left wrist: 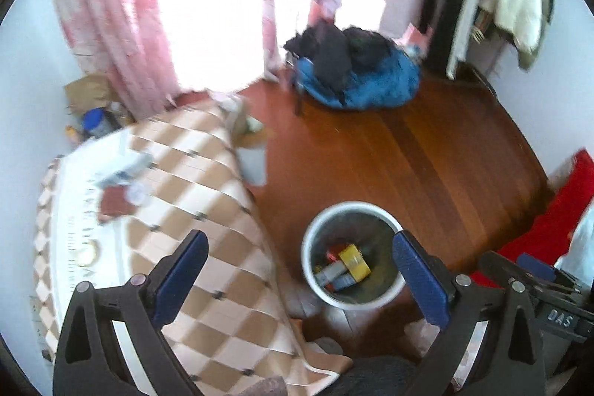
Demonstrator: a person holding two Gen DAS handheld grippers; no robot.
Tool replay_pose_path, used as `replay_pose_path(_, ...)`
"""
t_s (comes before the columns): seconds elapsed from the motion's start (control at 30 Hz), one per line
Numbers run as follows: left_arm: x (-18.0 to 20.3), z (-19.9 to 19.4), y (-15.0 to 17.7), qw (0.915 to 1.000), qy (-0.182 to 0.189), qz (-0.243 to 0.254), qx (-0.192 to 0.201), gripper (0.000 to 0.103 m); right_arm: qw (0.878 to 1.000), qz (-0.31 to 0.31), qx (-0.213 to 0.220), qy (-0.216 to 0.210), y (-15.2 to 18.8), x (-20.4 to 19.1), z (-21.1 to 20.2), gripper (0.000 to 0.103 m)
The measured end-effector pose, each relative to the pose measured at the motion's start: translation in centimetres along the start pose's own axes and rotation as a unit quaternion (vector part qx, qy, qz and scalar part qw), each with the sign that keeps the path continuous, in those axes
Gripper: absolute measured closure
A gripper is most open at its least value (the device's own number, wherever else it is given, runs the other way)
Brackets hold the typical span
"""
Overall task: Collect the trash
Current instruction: 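Grasp the bread slice with the left gripper while the right grasps the clear plastic lid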
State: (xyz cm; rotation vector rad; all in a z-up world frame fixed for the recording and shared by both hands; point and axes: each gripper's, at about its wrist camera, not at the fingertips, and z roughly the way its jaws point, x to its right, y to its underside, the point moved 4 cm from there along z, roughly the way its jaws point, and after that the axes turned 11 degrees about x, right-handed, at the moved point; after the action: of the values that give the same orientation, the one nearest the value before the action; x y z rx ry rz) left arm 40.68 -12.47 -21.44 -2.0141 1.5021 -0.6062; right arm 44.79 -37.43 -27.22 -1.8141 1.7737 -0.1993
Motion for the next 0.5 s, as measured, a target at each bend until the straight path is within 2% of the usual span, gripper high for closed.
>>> replay_pose_path(0.17,-8.0,-1.3,-0.9,0.9973,-0.044,-0.057,0.018,0.002,0.997,-0.041,0.002,-0.057,-1.0,-8.7,-0.9,0.0)
replay_pose_path(0.27,-14.3,-1.2,0.0,0.9921,-0.083,-0.093,0.017,0.002,0.992,-0.086,-0.013,-0.092,-0.5,-16.1,0.7,0.0)
replay_pose_path(0.37,-21.0,0.0,2.1,0.9835,-0.13,-0.126,-0.001,0.002,0.986,-0.104,-0.036,-0.127,1.0,-22.1,3.3,0.0)
replay_pose_path(0.43,-25.8,1.1,4.2,0.9749,-0.164,-0.15,-0.018,0.002,0.981,-0.112,-0.054,-0.152,2.3,-26.3,6.2,0.0)
replay_pose_path(0.47,-28.1,1.8,5.5,0.9704,-0.179,-0.16,-0.026,0.002,0.979,-0.117,-0.062,-0.157,2.9,-28.0,7.5,0.001)
replay_pose_path(0.5,-29.5,2.2,6.3,0.9677,-0.187,-0.165,-0.035,0.003,0.976,-0.122,-0.073,-0.164,3.6,-29.9,9.1,0.009)
